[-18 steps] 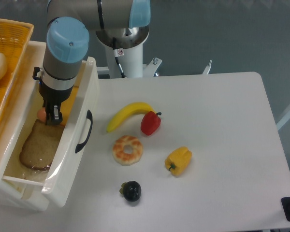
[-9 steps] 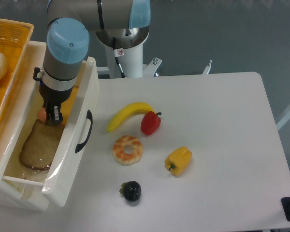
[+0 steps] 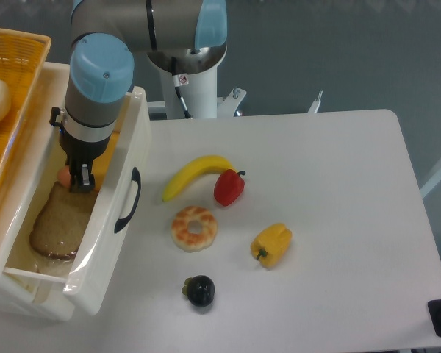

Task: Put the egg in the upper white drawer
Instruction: 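Open the gripper and release the egg inside the drawer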

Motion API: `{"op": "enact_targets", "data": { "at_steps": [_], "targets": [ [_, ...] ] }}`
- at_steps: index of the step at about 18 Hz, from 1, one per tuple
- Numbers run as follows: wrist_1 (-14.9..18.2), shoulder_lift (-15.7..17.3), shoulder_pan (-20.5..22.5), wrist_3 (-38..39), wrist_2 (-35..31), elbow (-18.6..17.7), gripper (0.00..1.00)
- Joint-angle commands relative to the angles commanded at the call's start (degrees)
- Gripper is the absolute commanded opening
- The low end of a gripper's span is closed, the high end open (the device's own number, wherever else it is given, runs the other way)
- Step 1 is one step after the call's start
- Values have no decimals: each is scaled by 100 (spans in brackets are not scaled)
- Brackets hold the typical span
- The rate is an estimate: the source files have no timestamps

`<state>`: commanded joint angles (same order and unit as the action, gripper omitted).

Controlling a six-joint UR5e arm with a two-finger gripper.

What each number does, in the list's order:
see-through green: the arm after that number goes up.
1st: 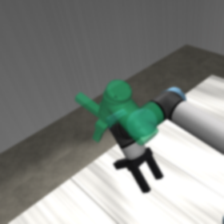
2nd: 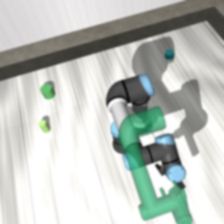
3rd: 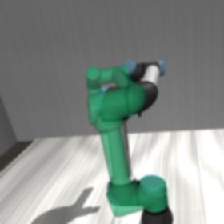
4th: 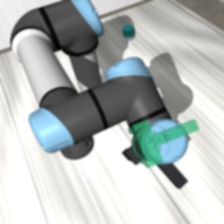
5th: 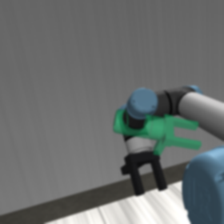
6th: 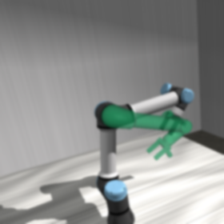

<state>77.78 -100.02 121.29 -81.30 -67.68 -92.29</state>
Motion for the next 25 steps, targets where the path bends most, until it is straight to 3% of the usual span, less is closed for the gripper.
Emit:
{"op": "enact_targets", "data": {
  "at_steps": [25],
  "targets": [
    [-9,0,-70,9,-44,-53,57]
  ]
}}
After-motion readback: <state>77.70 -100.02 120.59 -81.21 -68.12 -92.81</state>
